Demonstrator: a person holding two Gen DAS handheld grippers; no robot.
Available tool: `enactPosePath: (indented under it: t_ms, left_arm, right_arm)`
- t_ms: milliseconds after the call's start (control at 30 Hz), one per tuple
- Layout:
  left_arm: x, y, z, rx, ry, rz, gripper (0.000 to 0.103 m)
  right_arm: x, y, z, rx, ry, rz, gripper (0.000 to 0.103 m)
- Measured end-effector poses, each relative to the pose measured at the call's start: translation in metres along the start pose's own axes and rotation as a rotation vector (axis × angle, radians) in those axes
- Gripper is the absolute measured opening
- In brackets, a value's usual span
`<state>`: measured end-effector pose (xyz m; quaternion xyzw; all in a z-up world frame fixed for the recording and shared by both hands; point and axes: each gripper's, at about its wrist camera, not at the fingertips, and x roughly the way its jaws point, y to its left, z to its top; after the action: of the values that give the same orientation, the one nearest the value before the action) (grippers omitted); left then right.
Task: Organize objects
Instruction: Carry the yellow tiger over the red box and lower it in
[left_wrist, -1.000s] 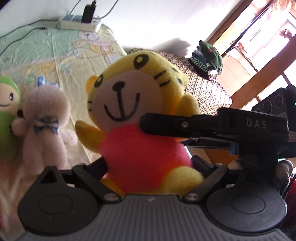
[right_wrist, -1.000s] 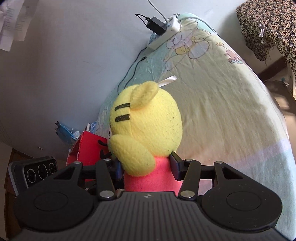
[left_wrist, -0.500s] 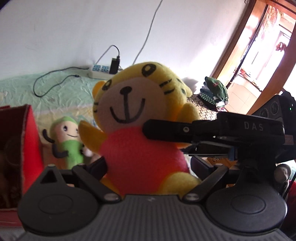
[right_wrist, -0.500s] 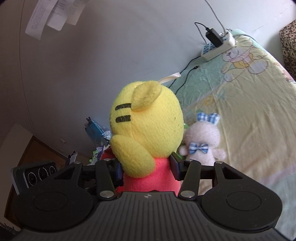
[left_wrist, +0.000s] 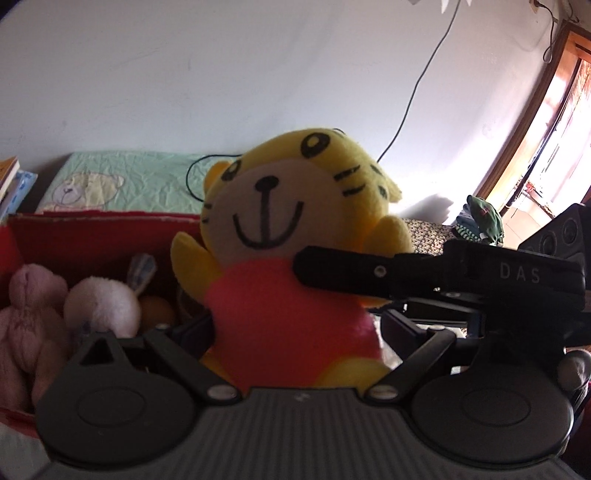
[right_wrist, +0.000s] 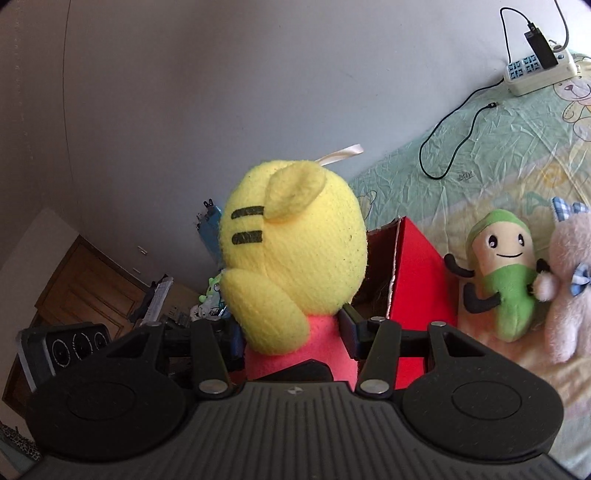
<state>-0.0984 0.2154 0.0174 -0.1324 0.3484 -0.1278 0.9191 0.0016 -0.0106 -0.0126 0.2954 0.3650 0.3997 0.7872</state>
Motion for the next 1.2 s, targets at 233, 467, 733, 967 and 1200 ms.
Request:
enactPosePath:
  t_ms: [233, 467, 733, 967, 1200]
  left_arm:
    - [0.017, 0.035, -0.007, 0.004, 0.067, 0.002, 0.092]
    - [0.023, 0.06, -0.007, 0.012, 0.101, -0.001, 0.092]
    - [0.024, 0.065, -0.009, 0.066, 0.117, -0.004, 0.093]
    - [0.02, 0.063, -0.01, 0.083, 0.12, -0.045, 0.092]
    - [0.039, 0.049, -0.018, 0.1, 0.171, -0.083, 0.093]
  right_arm:
    - [0.039, 0.01, -0.017, -0.039, -0.003, -0.153, 0.052]
    - [0.063, 0.008, -0.035, -0.037, -0.009, -0.211, 0.052]
    - [0.07, 0.02, -0.037, -0.117, -0.018, -0.302, 0.057]
    - [0.05, 0.022, -0.032, -0.135, -0.116, -0.373, 0.04]
    - [0.065, 0.031, -0.035, -0.211, -0.08, -0.396, 0.03]
